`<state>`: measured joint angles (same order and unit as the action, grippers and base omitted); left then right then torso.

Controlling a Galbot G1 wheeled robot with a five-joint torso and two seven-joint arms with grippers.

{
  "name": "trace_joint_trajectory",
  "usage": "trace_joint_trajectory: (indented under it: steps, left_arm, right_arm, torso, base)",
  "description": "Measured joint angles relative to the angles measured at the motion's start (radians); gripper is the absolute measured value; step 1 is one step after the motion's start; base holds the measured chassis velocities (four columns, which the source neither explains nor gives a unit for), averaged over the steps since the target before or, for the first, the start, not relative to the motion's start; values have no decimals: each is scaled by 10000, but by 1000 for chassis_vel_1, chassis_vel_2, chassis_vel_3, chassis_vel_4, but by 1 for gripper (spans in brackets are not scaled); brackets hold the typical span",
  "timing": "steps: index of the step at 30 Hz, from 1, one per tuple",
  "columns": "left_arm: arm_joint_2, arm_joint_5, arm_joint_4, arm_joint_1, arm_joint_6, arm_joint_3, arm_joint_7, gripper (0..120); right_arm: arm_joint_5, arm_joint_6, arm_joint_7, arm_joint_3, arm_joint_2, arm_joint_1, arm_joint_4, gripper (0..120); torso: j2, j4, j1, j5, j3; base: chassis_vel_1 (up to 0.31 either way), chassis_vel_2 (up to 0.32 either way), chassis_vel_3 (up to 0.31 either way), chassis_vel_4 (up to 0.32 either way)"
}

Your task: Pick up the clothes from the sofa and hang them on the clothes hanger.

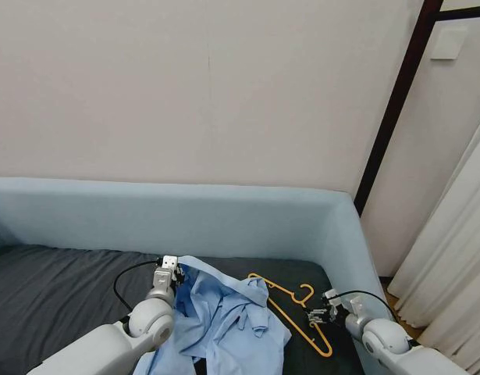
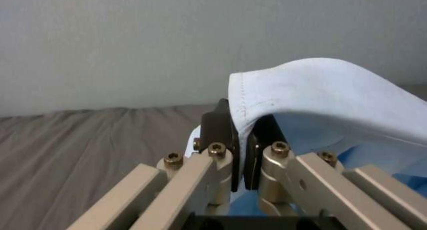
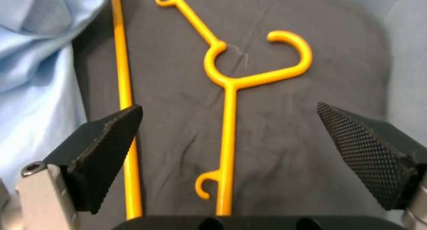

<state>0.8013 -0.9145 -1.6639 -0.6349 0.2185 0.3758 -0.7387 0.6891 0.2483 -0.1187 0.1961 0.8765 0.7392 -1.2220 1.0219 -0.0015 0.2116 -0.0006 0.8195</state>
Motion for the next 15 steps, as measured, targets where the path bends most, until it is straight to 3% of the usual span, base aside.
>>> trace_joint_trajectory:
  steps: [6,11,13,15]
  left_arm:
    - [-149,17,-134,-5,0,47,3,0]
    - [-226,17,-269,-102,1,2,5,0]
    - [-252,17,-314,-146,1,-26,5,0]
    - [-313,18,-373,-202,1,-67,5,0]
  right_arm:
    - [-317,-39,-503,-18,775,-528,1458,100]
    - [-595,-209,-953,117,1099,-800,2334,100]
    - [-619,-243,-1021,132,1196,-841,2519,98]
    - [-646,-279,-1062,174,1314,-895,2712,88]
  torso:
    - [0,9,1,-1,0]
    - [0,1,1,-1,1]
    - [0,2,1,-1,1]
    - [0,3,1,-2,0]
  base:
    - [0,0,0,0]
    - [0,0,0,0]
    - [0,0,0,0]
    - [0,0,0,0]
